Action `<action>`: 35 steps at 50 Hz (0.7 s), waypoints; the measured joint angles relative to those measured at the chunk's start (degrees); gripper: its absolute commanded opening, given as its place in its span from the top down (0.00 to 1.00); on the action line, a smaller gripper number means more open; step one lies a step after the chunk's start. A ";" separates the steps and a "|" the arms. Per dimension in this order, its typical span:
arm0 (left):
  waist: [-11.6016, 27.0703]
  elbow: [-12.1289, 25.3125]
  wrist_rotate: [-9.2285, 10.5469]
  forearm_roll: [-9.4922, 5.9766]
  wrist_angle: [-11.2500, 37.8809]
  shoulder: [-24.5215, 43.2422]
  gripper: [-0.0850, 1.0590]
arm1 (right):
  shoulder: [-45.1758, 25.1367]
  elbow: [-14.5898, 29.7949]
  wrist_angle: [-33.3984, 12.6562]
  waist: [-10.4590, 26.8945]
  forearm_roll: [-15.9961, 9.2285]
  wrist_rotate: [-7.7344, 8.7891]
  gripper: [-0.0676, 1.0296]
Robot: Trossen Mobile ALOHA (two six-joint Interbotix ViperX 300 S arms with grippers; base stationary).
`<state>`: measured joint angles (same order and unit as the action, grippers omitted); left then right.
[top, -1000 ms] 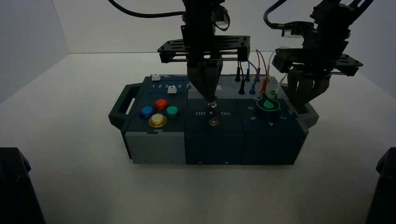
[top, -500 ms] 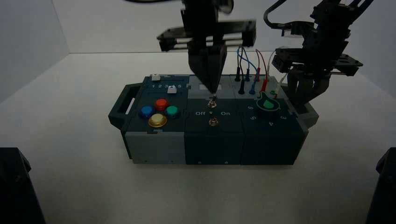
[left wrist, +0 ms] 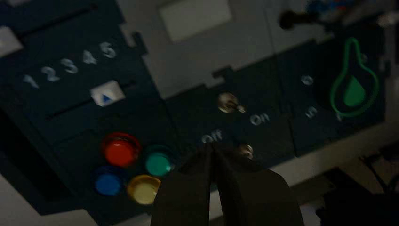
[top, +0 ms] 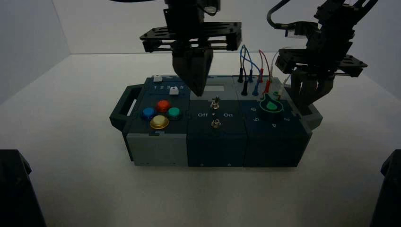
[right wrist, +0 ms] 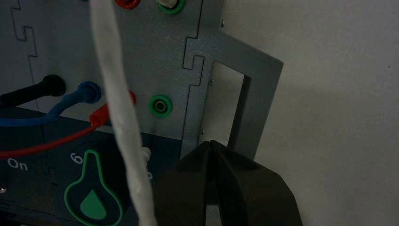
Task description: Flip the top switch on with the left gripper.
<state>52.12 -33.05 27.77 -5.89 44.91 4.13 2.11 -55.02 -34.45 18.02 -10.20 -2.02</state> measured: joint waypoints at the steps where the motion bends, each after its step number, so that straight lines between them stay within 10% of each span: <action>1: -0.09 0.00 0.09 0.09 -0.18 0.09 0.95 | 0.00 0.09 0.00 0.00 -0.09 0.00 0.96; 35: 1.58 4.13 1.05 0.88 -0.18 6.24 0.95 | 0.00 0.09 0.18 -0.09 -0.09 0.00 0.96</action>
<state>53.70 -28.92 28.83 -5.01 44.74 10.37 2.11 -54.93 -34.28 17.93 -10.28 -2.02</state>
